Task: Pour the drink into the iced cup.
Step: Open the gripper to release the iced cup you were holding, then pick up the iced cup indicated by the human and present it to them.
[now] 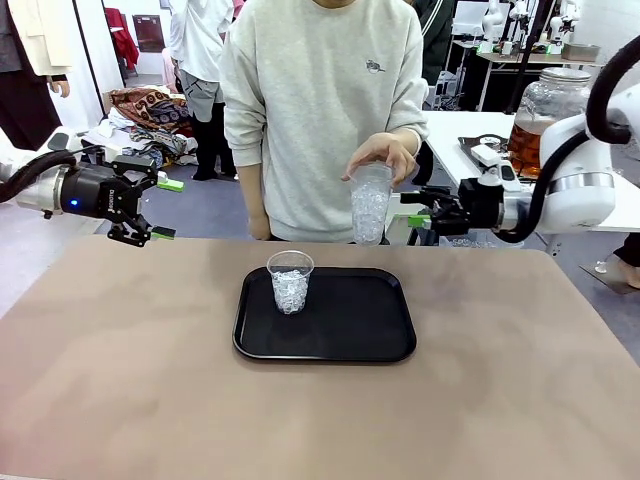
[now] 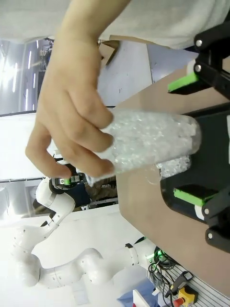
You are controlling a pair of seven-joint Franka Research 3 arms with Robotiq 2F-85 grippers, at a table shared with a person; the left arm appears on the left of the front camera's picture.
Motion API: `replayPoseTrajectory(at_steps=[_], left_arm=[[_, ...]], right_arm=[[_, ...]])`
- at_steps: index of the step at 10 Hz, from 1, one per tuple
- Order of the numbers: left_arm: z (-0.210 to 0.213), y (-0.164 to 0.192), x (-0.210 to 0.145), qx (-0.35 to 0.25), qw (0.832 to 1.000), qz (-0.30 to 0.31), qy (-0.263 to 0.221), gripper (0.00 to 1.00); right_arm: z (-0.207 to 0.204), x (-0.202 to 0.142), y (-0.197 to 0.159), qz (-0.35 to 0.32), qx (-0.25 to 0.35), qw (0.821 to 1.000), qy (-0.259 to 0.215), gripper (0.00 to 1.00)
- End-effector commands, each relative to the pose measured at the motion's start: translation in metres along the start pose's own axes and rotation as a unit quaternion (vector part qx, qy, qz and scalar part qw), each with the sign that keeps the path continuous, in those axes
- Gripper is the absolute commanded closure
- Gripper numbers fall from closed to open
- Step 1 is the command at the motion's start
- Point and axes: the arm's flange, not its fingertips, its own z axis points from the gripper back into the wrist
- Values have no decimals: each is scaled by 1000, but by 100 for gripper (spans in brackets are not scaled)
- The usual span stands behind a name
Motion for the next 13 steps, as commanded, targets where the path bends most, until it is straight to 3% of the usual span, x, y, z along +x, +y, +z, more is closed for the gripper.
replayPoseTrajectory(at_steps=[1, 7, 8, 13], left_arm=[[-1, -1, 0, -6, 1000, 2, -5, 0], [-1, -1, 0, -6, 1000, 2, -5, 0], [-1, -1, 0, -6, 1000, 2, -5, 0], [-1, -1, 0, -6, 1000, 2, -5, 0]], right_arm=[[15, -1, 23, 15, 5, 1000, 4, 0], [54, -34, 59, 39, 0, 999, 10, 0], [50, -35, 46, 24, 0, 1000, 20, 0], [50, -35, 46, 24, 0, 1000, 20, 0]])
